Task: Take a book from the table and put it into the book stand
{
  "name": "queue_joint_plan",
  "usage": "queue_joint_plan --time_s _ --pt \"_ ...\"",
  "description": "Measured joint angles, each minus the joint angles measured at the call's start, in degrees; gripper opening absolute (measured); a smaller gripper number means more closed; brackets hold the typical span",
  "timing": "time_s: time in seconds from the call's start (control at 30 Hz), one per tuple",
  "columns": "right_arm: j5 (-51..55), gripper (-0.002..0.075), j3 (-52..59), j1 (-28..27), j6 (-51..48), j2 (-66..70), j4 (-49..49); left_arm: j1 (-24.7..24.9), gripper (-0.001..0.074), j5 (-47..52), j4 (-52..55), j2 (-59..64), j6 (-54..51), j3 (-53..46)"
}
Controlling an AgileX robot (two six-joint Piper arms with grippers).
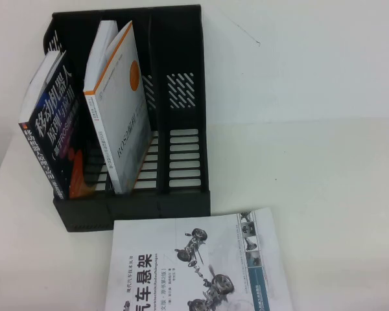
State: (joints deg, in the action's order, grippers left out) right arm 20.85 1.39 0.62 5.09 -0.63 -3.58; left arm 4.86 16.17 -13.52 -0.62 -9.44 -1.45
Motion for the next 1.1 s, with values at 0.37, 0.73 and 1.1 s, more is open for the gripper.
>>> queue_joint_plan --time_s 0.37,0.73,1.1 --pt "0.0 -0.0002 0.0 0.0 0.78 0.0 0.0 0.0 -0.0003 0.21 -0.34 0.0 0.0 0.0" --pt "-7.74 -0.0002 0.12 0.0 1.52 0.0 0.0 0.0 -0.0003 -5.16 -0.58 0.0 0.0 0.0" --pt "-39.65 -0.0002 0.12 0.0 2.5 0.0 0.0 0.0 -0.0003 -37.24 -1.34 0.0 0.0 0.0"
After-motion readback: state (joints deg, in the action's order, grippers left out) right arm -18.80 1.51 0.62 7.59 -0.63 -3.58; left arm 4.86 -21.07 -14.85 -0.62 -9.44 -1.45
